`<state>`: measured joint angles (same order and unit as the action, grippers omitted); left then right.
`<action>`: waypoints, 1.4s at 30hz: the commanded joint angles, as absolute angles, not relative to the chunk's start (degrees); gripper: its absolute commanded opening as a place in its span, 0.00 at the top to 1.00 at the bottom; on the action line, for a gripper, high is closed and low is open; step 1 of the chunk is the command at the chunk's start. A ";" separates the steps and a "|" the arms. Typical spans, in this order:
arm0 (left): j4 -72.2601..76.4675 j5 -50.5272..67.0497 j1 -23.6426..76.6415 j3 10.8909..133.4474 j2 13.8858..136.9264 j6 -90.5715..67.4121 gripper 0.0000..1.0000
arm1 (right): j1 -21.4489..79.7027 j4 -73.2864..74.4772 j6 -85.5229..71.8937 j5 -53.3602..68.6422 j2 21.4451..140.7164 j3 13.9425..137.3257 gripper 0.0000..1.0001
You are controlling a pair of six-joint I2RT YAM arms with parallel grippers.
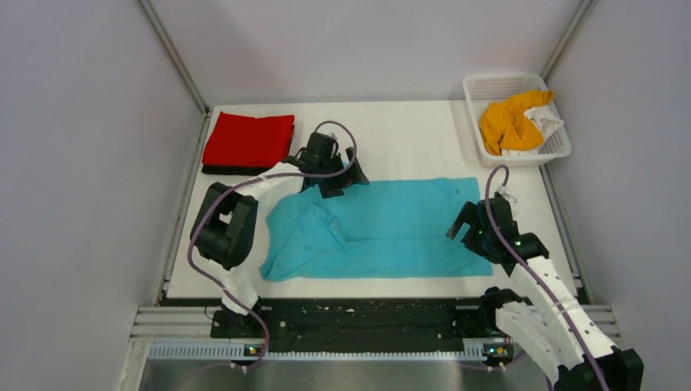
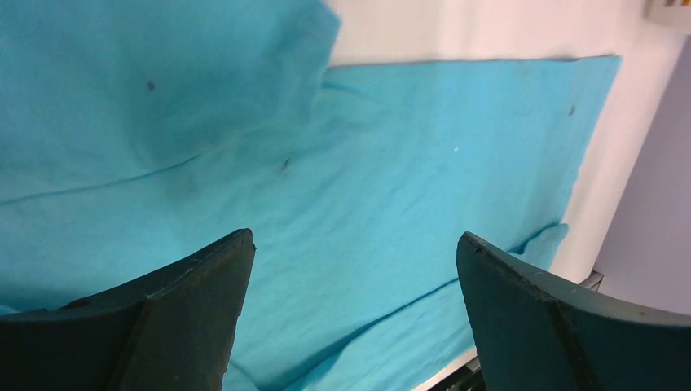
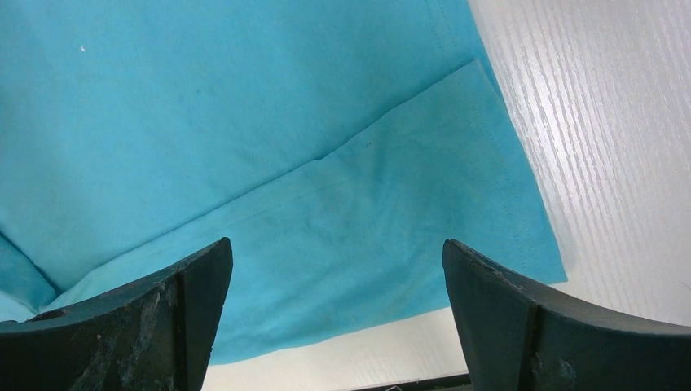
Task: Fold and stack the t-shirts
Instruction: Fold the flattened tshirt in 1/3 of the way
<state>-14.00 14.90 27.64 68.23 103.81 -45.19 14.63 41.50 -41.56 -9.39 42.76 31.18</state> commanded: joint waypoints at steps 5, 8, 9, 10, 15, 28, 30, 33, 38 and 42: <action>-23.32 10.91 28.44 74.53 100.51 -39.28 0.01 | 15.25 41.06 -40.07 -9.24 42.74 35.17 0.01; -25.66 8.13 28.39 70.52 92.91 -37.73 0.01 | 15.27 40.89 -39.12 -8.41 43.18 35.33 0.01; -26.24 7.81 28.39 68.56 90.25 -37.16 0.01 | 15.22 40.93 -38.99 -8.43 43.20 35.21 0.01; -26.98 7.51 28.40 66.58 87.77 -36.78 0.01 | 15.25 40.87 -38.87 -8.33 43.12 35.05 0.01; -27.50 10.34 28.79 55.12 80.13 -38.32 0.01 | 15.27 40.87 -38.88 -7.86 42.89 33.77 0.01; -14.89 16.59 33.69 53.51 89.49 -43.64 0.01 | 15.23 40.91 -38.85 -7.99 42.82 33.51 0.01; -13.79 17.67 34.34 55.38 92.39 -43.83 0.01 | 15.23 40.90 -38.78 -8.48 42.69 33.53 0.01; -12.74 20.03 35.18 59.03 96.49 -44.11 0.01 | 15.25 40.93 -38.82 -9.42 42.56 33.97 0.01; -12.97 21.61 35.66 65.91 100.49 -43.58 0.01 | 15.27 40.32 -38.85 -11.14 42.98 34.45 0.01; -18.53 18.88 35.60 73.53 102.91 -40.34 0.01 | 15.25 37.93 -38.65 -12.54 44.20 34.83 0.01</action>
<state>-16.93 19.88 35.44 65.52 101.80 -43.31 14.63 41.30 -39.44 -9.82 43.31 32.71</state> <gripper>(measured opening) 0.986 0.986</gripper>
